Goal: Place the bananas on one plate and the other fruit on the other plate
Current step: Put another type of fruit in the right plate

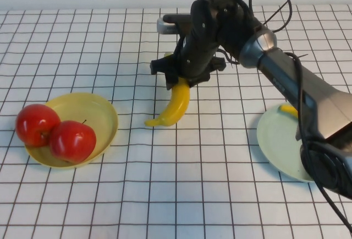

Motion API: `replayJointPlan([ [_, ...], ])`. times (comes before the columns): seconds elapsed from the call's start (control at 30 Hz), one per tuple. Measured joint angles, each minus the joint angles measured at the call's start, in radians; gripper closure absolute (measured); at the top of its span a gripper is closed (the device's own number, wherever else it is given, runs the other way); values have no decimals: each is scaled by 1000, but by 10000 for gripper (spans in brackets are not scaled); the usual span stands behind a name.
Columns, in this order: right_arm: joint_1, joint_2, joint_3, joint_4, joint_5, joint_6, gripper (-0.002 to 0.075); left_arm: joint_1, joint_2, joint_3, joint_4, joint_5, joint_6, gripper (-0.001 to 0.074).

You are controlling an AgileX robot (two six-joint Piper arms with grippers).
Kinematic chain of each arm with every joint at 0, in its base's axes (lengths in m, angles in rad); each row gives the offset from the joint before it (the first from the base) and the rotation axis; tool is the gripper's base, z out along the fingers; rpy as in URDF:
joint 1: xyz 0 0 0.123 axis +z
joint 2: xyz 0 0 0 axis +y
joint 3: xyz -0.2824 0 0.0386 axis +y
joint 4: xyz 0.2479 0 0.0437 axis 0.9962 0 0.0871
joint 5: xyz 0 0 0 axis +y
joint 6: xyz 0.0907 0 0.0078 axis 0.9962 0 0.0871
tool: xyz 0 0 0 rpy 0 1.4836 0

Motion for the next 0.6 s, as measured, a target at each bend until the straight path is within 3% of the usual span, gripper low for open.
replayJointPlan([
  [0.33, 13, -156, 56, -17, 9, -110, 391, 0, 0, 0, 0, 0, 0, 738],
  [0.5, 23, -296, 286, -83, 8, -143, 391, 0, 0, 0, 0, 0, 0, 738],
  [0.6, 23, -414, 519, -174, 8, -152, 391, 0, 0, 0, 0, 0, 0, 738],
])
